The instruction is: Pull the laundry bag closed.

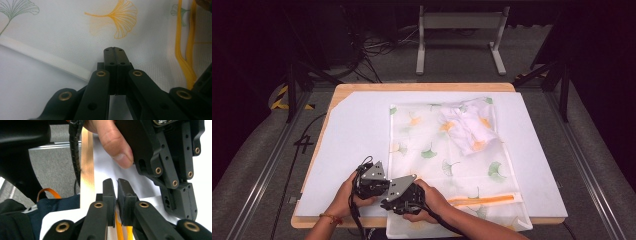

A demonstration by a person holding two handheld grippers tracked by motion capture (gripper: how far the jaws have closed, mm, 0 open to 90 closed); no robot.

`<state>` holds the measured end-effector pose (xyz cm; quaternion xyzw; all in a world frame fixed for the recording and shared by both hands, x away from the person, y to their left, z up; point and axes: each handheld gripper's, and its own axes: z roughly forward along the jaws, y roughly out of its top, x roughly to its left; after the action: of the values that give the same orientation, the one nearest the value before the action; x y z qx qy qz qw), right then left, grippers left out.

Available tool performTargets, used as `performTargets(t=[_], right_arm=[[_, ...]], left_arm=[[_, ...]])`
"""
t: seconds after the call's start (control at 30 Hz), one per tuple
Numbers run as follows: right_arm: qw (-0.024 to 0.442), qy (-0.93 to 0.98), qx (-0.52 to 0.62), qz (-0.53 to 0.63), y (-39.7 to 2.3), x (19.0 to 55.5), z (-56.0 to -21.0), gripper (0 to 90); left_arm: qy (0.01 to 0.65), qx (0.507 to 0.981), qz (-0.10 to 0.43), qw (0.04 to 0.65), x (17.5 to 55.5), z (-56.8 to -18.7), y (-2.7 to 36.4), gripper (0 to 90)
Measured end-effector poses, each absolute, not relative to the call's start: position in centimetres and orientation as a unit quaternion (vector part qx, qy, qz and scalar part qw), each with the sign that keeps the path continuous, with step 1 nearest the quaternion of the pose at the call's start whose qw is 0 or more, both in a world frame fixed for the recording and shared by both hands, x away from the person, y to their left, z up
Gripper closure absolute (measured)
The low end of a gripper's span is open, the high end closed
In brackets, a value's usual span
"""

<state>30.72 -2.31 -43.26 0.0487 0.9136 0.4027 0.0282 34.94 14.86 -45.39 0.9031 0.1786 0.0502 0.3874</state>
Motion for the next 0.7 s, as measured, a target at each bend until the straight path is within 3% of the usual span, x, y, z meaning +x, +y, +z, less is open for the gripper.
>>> performTargets(t=[0.5,0.7], right_arm=[[0.035,0.901,0.083,0.424,-3.5,30.7,-43.1,79.4],[0.029,0.901,0.082,0.425,-3.9,30.9,-43.2,82.1]], left_arm=[[0.175,0.904,0.052,0.385,34.9,-45.4,14.9,90.0],[0.175,0.904,0.051,0.387,35.0,-45.4,14.9,90.0]])
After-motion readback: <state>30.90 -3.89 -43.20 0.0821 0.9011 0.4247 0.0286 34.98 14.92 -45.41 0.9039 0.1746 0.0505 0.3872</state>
